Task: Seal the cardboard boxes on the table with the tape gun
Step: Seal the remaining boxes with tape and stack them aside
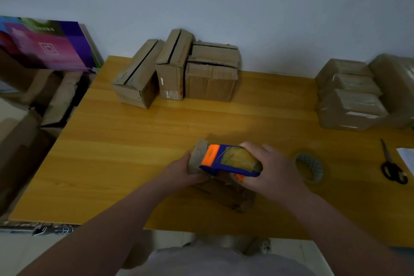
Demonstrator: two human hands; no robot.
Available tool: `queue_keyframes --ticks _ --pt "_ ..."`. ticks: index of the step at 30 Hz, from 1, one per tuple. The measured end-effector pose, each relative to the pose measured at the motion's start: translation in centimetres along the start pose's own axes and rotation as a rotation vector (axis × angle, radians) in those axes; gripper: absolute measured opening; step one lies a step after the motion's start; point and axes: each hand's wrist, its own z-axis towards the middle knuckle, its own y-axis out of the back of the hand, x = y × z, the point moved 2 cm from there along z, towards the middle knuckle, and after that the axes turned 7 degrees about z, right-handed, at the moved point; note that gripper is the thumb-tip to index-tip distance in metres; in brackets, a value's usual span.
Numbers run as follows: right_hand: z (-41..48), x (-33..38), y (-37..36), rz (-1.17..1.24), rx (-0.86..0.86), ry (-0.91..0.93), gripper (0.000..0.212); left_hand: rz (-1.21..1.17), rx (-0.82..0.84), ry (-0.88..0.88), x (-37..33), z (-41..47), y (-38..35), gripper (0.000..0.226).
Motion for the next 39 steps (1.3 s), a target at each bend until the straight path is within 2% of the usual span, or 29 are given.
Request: queue_keyframes --ticks 2,4,9,12,15,18,23,26,32,37,39 --pt "-0.1 -0.1 0.0 0.001 -0.006 0.001 0.072 0.324 -0.121 -0.119 -0.4 0.6 -0.1 0.107" --pt "-0.3 -0.5 -0.1 0.010 -0.013 0.008 0.073 0.552 -0.177 -0.211 -0.9 1.0 -0.1 0.107" --pt "-0.9 -2.1 0.2 0.030 0.007 0.042 0.075 0.839 -0.171 -0.219 -1.1 1.4 -0.2 0.108" --pt "-3.2 -5.4 1.6 0.064 0.019 0.026 0.078 0.889 -0.176 -0.203 -1.0 1.2 -0.2 0.109" --pt "-6.0 -9.6 2.7 0.051 0.036 -0.048 0.082 0.901 -0.174 -0.230 -1.0 1.2 -0.2 0.126" --pt "-6.9 -11.3 2.2 0.097 0.061 -0.086 0.082 0.933 -0.155 -0.230 -0.9 1.2 -0.2 0.127" --pt "-6.9 -11.6 1.3 0.096 0.036 -0.078 0.079 1.053 -0.180 -0.189 -1.4 0.6 -0.9 0.116" --pt "-7.3 -11.7 0.4 0.128 0.021 -0.086 0.078 1.020 -0.209 -0.158 -2.3 -0.1 -2.6 0.112" --pt "-7.7 -11.8 -0.3 0.160 0.007 -0.104 0.077 1.036 -0.088 -0.267 -4.4 -0.1 -6.7 0.107" --pt "-7.2 -10.7 -1.0 0.142 -0.030 -0.126 0.077 1.080 -0.087 -0.309 -3.7 -0.2 -5.6 0.107" --pt "-6.4 -9.3 -1.9 0.133 -0.048 -0.109 0.078 1.083 -0.113 -0.282 -3.0 -0.4 -4.4 0.114"
